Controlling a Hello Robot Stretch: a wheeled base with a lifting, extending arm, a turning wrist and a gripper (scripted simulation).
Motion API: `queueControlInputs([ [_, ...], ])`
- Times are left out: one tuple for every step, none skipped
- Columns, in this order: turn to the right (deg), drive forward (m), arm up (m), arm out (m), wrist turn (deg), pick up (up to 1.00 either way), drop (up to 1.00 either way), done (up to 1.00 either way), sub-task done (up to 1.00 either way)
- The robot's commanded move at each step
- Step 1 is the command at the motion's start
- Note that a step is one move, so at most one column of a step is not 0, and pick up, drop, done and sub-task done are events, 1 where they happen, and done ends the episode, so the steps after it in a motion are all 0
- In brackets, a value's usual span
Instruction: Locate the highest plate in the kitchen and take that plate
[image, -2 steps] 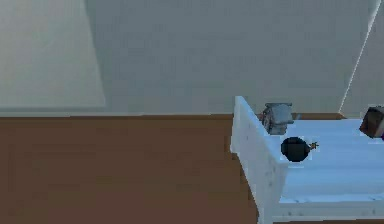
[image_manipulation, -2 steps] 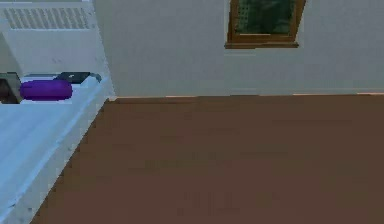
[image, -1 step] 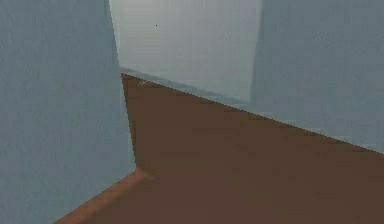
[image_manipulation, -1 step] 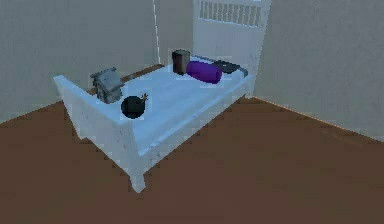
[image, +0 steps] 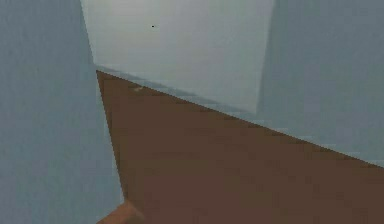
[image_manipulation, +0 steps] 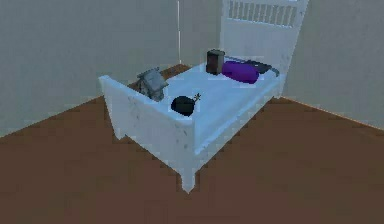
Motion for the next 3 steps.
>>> queueControlInputs([
  [-3.0,0.00,0.00,0.00,0.0,0.00,0.00,0.00,0.00],
  [0.0,1.00,0.00,0.00,0.0,0.00,0.00,0.00,0.00],
  [-3.0,0.00,0.00,0.00,0.0,0.00,0.00,0.00,0.00],
])
